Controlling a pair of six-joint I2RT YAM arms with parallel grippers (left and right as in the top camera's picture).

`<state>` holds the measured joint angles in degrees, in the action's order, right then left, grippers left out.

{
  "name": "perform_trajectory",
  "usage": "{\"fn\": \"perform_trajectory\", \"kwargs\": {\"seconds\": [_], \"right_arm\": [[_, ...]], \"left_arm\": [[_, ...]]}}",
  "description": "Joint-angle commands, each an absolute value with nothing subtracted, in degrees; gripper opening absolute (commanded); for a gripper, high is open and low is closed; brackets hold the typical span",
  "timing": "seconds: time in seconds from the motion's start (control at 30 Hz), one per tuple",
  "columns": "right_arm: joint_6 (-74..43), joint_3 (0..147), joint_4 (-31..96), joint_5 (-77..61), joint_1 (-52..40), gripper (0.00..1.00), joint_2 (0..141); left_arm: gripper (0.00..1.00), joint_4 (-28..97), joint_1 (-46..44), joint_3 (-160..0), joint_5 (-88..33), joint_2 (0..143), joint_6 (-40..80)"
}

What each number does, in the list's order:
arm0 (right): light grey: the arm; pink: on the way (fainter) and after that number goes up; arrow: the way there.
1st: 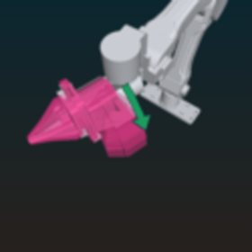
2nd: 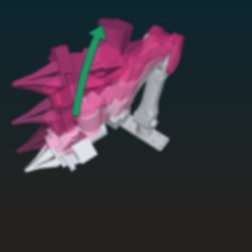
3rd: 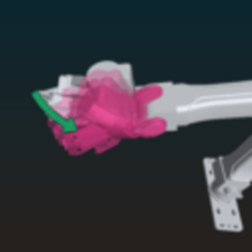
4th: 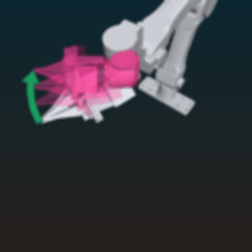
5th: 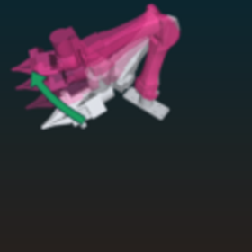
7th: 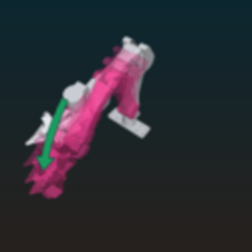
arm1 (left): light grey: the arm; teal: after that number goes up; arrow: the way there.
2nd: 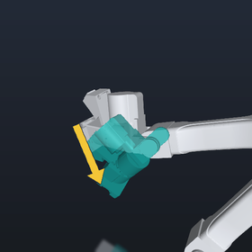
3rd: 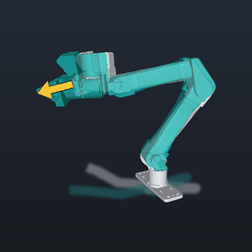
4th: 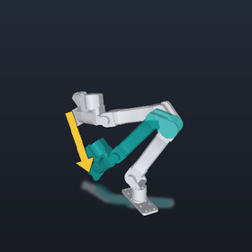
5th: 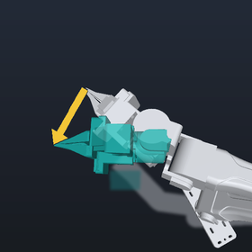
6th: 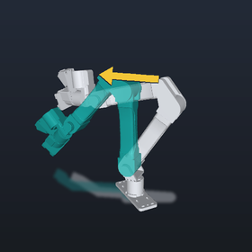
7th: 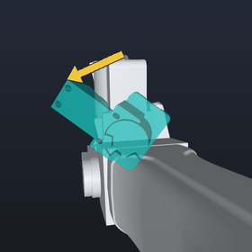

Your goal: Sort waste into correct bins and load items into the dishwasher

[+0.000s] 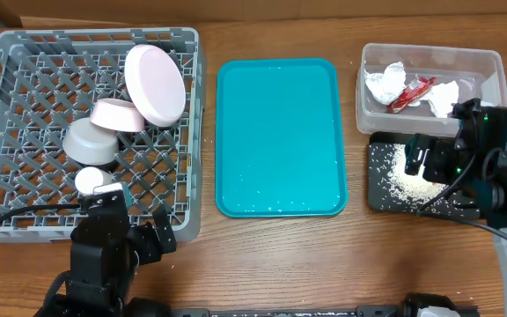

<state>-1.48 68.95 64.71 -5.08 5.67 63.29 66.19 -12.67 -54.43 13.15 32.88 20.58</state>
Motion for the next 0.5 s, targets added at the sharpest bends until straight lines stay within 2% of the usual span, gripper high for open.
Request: {"fn": "perform_trajectory", "kwargs": {"seconds": [0.0,0.3,0.47], "right_arm": [[-1.5,68.6,66.5,-4.7,5.7,1.00,61.1],[-1.5,68.4,66.7,-5.5,5.7,1.00,53.4],[-1.5,61.1,49.4,-9.3,5.6,1.00,46.2]], "left_arm": [[1.00,66.2,-12.8,-54.0,13.9,32.6,19.4],[1.00,66.2,-12.8,-54.0,13.9,32.6,19.4],[1.00,66.2,-12.8,-54.0,13.9,32.6,19.4]]}}
